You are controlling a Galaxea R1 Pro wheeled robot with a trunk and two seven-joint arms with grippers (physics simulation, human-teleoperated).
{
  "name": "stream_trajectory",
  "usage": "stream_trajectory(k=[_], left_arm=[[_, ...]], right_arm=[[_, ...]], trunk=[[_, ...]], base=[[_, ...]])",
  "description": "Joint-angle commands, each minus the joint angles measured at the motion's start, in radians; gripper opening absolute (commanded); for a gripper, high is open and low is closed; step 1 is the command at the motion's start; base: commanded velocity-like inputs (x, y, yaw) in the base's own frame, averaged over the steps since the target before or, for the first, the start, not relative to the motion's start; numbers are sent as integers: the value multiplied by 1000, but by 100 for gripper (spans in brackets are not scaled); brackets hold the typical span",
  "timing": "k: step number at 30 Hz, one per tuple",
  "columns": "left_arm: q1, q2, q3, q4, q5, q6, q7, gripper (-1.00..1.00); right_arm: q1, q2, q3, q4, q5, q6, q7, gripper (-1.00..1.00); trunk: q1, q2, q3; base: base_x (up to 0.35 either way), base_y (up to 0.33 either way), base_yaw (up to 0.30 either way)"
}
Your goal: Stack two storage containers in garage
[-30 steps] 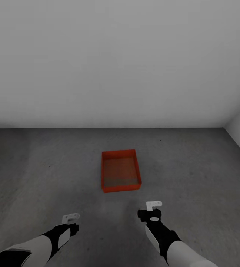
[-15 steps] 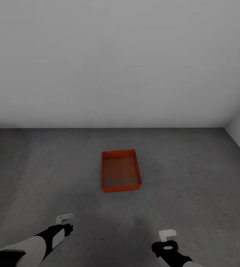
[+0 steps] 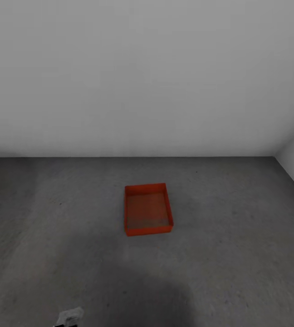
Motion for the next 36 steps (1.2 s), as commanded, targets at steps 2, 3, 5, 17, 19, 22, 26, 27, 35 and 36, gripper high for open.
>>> stream_trajectory(k=[2, 3, 5, 17, 19, 22, 26, 27, 35, 36], left_arm=[[43, -3, -9, 0, 5, 1, 2, 100], [56, -3, -9, -1, 5, 1, 2, 100], [98, -4, -9, 0, 5, -1, 1, 100], [150, -4, -9, -2, 3, -46, -11, 100], [150, -3, -10, -4, 0, -48, -11, 100], [150, -4, -10, -5, -1, -49, -11, 100], [151, -4, -9, -4, 1, -48, -11, 100], [150, -4, -10, -4, 0, -49, -11, 100], [150, -3, -10, -4, -1, -49, -11, 100], [150, -3, -10, -4, -1, -49, -11, 100]], right_arm=[[13, -4, 6, 4, -4, -15, -3, 100], [16, -7, 6, 4, -5, -17, -3, 100], [23, -21, 4, 4, -9, -22, -1, 100], [75, -35, 0, 5, -11, -33, 50, 100], [89, -34, 0, 5, -11, -35, 70, 100], [103, -33, 0, 5, -11, -34, 119, 100], [110, -30, 0, 5, -11, -32, 169, 100], [114, -29, 0, 5, -11, -33, 179, 100], [124, -34, 0, 5, -11, -37, 200, 100], [124, -34, 0, 5, -11, -37, 201, 100]], trunk=[[0, -1, 2], [0, -1, 3], [0, -1, 6], [0, -1, 24], [0, -1, 27], [0, -1, 32], [0, -1, 39], [0, -1, 40], [0, -1, 53], [0, -1, 55]], base=[[0, 0, 0], [0, 0, 0], [0, 0, 0], [0, 0, 0], [0, 0, 0], [0, 0, 0], [0, 0, 0], [0, 0, 0], [0, 0, 0], [0, 0, 0]])
